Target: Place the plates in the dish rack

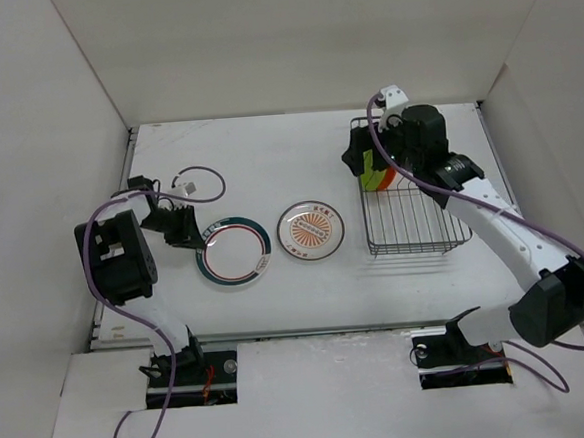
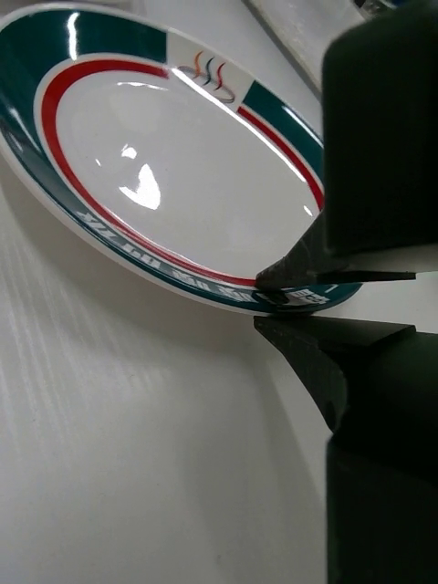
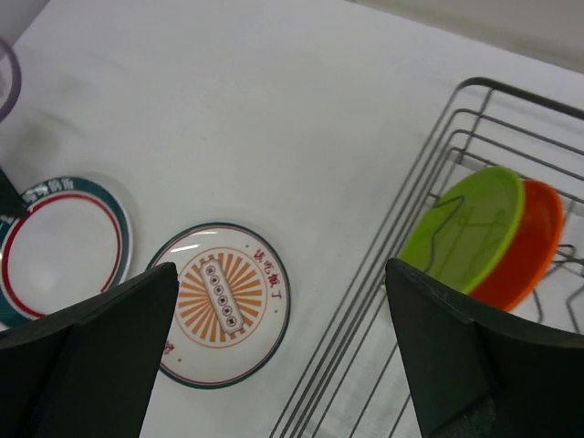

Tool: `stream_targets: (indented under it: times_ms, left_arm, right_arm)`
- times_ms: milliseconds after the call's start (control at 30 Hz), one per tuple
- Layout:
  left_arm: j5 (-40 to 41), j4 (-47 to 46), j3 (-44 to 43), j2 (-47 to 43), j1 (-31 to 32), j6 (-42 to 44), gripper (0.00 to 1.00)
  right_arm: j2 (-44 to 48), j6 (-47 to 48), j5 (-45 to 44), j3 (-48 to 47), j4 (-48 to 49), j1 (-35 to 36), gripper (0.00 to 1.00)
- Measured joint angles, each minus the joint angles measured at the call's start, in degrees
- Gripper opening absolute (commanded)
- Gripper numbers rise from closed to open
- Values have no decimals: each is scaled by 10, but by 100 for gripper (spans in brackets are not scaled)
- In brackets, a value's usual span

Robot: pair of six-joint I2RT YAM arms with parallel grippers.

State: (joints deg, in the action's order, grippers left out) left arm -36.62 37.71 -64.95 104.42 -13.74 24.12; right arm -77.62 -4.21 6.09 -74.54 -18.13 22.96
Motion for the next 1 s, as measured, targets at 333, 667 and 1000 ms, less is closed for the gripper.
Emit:
stream_targets:
  times_ms: [333,667,1000]
  left_arm:
    - [-91,165,-131,-58,-21,138,0]
    - [-160,237,-196,-148,0,180,0]
    - [-202,253,-205,-148,42,180,0]
  right_arm:
    - [-115,31,270,53,146,37,99]
    - [-223,53,360,-61,188,120,99]
    - [-302,54,378,-98,203,131,98]
